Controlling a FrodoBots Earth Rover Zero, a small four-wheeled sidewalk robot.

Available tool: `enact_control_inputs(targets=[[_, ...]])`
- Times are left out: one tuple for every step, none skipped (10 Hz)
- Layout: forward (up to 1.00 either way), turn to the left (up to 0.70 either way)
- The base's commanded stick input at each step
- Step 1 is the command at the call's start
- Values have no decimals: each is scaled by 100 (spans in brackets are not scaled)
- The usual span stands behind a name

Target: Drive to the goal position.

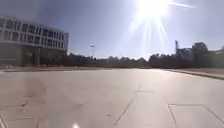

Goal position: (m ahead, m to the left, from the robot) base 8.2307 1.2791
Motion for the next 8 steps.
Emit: enact_control_inputs(targets=[[70, 0], [70, 0], [70, 0], [70, 0], [70, 0], [70, 0], [70, 0], [70, 0]])
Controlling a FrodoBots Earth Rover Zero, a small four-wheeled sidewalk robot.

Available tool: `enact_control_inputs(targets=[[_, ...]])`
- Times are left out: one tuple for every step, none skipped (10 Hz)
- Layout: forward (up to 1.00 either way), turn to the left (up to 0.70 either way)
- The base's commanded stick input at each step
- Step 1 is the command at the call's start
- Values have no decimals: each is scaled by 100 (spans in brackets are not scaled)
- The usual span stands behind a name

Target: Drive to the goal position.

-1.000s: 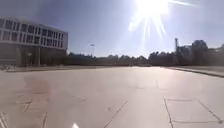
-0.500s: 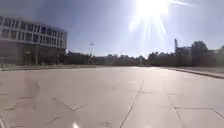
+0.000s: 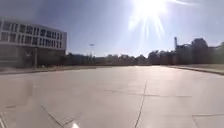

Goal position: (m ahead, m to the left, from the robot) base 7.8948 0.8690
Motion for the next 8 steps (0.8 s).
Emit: enact_control_inputs(targets=[[70, 0], [70, -2], [70, -4], [70, -4], [70, -4], [70, -4], [70, -4], [70, -4]])
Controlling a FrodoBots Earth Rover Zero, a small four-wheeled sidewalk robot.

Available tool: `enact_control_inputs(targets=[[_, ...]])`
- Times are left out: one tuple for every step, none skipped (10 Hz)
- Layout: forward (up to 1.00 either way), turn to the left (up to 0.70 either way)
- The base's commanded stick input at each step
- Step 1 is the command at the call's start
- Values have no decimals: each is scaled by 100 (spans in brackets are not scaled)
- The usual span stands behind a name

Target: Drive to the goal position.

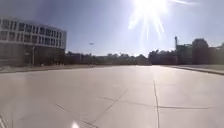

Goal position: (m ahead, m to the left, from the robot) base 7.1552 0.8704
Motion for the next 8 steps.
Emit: enact_control_inputs(targets=[[70, -4], [70, -4], [70, -4], [70, -4], [70, -4], [70, -4], [70, -4], [70, -4]])
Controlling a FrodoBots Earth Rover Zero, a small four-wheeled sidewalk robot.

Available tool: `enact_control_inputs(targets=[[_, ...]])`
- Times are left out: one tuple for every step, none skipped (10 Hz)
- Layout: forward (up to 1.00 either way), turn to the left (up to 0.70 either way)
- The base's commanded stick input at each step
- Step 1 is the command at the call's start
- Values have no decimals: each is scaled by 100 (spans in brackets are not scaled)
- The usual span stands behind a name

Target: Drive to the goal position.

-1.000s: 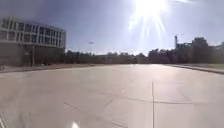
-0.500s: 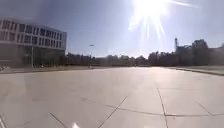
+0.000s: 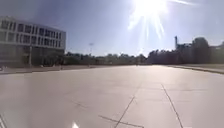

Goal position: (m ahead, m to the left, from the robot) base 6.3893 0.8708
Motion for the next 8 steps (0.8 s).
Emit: enact_control_inputs(targets=[[70, -5], [70, -9], [70, -10], [70, -10], [70, -10], [70, -10], [70, -10], [70, -10]])
